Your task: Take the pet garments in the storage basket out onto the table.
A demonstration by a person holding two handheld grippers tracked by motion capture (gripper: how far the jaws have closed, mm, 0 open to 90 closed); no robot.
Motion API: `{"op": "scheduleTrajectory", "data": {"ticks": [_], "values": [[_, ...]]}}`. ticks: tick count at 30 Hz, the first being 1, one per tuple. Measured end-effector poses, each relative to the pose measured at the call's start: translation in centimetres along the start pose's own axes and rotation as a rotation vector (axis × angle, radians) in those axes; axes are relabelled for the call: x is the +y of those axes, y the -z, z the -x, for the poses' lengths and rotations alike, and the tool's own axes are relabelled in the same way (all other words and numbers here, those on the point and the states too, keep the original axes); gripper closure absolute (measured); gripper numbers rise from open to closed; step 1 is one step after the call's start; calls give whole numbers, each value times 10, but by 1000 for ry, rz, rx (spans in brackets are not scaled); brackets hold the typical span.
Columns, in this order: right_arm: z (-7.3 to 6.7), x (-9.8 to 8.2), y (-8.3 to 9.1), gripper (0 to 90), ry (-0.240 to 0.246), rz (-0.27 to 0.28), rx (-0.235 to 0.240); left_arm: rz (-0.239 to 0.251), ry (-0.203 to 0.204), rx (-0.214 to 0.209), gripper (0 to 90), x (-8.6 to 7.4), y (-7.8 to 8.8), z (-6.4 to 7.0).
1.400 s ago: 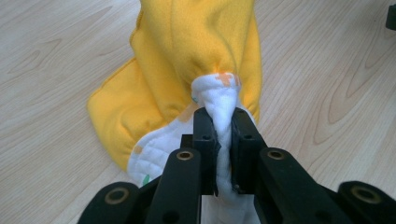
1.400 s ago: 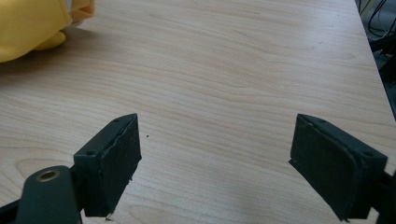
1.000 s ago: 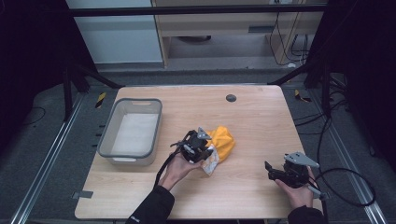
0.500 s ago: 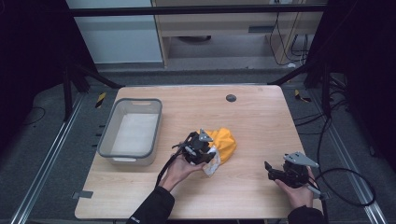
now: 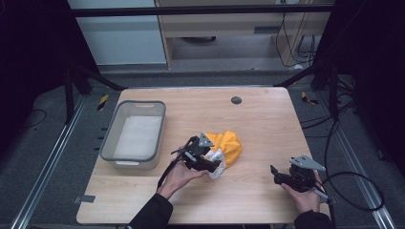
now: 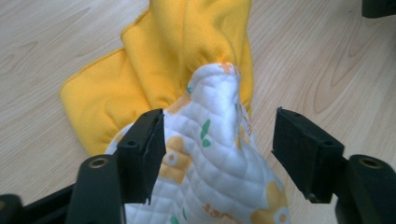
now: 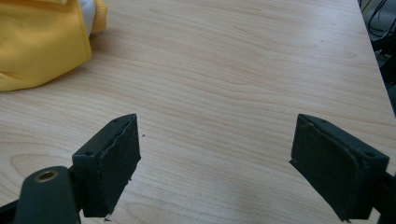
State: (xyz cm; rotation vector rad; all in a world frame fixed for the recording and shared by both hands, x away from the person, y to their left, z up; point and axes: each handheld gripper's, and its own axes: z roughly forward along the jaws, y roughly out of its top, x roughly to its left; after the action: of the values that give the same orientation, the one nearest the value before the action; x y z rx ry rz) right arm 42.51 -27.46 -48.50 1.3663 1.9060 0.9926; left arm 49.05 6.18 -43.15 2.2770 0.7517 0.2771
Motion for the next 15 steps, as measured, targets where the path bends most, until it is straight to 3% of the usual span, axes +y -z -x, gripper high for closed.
{"op": "scheduleTrajectory", "data": {"ticks": [6, 15], "values": [[0, 0, 0, 152, 0, -1, -2, 5, -10, -36, 252, -6, 7, 1], [0, 0, 1, 149, 1, -1, -3, 33, -12, -10, 202, -27, 28, -1]]}}
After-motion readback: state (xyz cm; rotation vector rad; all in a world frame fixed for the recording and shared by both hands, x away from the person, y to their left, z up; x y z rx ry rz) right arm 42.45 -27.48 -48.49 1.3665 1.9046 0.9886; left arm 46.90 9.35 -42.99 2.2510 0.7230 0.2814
